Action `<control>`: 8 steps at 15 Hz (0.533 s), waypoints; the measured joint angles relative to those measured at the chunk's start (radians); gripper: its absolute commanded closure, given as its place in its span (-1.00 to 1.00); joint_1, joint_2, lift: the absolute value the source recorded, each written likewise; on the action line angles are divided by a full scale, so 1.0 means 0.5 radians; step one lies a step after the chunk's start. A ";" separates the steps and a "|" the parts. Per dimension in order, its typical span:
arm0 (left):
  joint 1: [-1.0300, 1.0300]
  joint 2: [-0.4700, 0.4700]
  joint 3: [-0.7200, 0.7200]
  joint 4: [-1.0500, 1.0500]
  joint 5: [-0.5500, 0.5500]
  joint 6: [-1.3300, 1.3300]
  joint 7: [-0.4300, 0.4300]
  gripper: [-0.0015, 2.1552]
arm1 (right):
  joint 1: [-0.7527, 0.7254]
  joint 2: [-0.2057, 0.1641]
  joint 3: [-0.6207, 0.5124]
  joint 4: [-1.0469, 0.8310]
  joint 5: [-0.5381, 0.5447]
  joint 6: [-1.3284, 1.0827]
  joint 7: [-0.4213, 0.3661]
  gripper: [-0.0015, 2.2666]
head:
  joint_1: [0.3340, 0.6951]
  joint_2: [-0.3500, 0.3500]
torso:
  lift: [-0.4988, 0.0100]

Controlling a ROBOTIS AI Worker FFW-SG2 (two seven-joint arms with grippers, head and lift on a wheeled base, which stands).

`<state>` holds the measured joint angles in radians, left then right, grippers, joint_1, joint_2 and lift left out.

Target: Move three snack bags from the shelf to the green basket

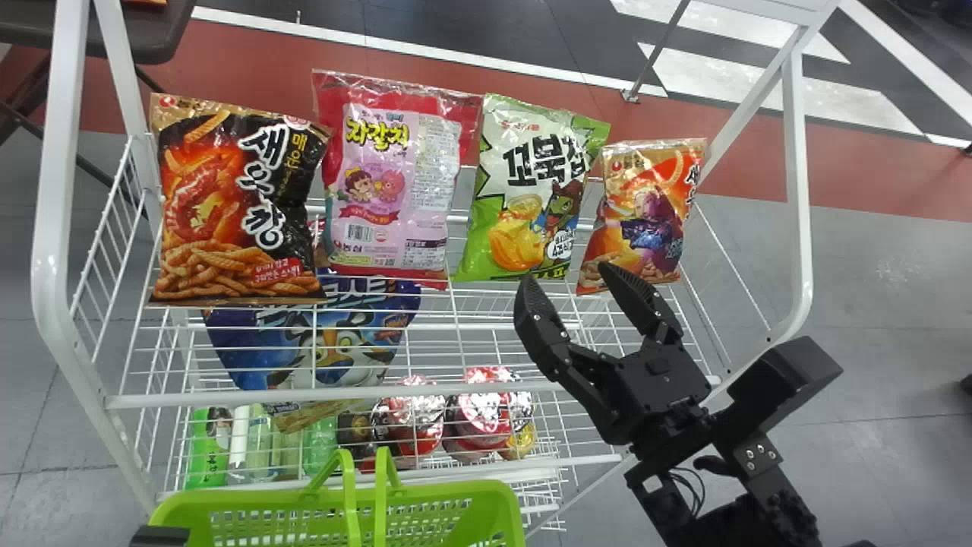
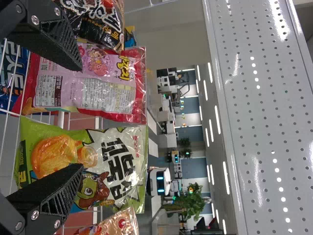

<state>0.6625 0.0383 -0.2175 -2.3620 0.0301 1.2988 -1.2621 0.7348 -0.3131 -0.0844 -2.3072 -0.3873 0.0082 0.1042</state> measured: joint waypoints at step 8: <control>-0.002 0.003 0.015 0.001 0.001 -0.028 -0.010 0.89 | 0.000 -0.005 -0.016 -0.015 -0.051 0.043 0.003 -0.90 | 1.00 -1.00 | 0.79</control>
<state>0.6613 0.0398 -0.2102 -2.3613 0.0307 1.2848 -1.2670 0.7349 -0.3157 -0.0923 -2.3148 -0.4126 0.0299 0.1059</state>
